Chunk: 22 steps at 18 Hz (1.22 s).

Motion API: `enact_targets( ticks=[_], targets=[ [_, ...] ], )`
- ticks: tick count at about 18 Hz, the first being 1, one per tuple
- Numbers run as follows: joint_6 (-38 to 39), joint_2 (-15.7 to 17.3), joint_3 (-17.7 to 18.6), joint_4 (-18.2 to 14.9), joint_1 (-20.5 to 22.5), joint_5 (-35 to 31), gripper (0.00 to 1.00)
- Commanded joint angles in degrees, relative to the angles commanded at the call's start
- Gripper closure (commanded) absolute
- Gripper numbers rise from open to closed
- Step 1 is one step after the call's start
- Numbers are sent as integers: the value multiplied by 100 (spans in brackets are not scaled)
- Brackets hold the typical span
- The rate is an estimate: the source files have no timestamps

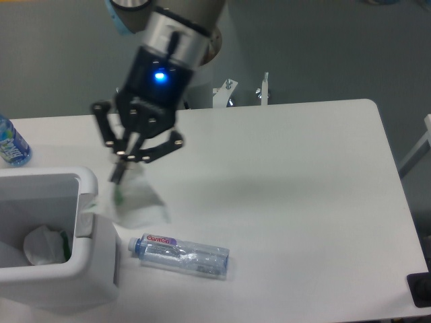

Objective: Place the trash in the trash can
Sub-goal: 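Carry the wrapper over the white bin and lower it inside, then open the gripper to release the wrapper and rise away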

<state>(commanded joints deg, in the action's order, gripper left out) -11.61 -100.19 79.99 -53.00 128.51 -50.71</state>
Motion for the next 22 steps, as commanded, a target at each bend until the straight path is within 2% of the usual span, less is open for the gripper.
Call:
enact_targets(
  ticks=[4,5,6,7,8,16,19,22],
  targets=[
    [88,-133,-80,123,-396,0,100],
    [97,-159,-71,123,-431,-9,92],
    [54,-194,-71,141,-441,-9,62],
    [19,-220,-62,254,-449,-9,7],
    [36,-238,-71,368,-449,-9,0],
    [123,-238,17,396,-449,-35,0],
    [623,-247,8,404,-388,-114,0],
    [756,-343,52,413,-326,-700,0]
  ],
)
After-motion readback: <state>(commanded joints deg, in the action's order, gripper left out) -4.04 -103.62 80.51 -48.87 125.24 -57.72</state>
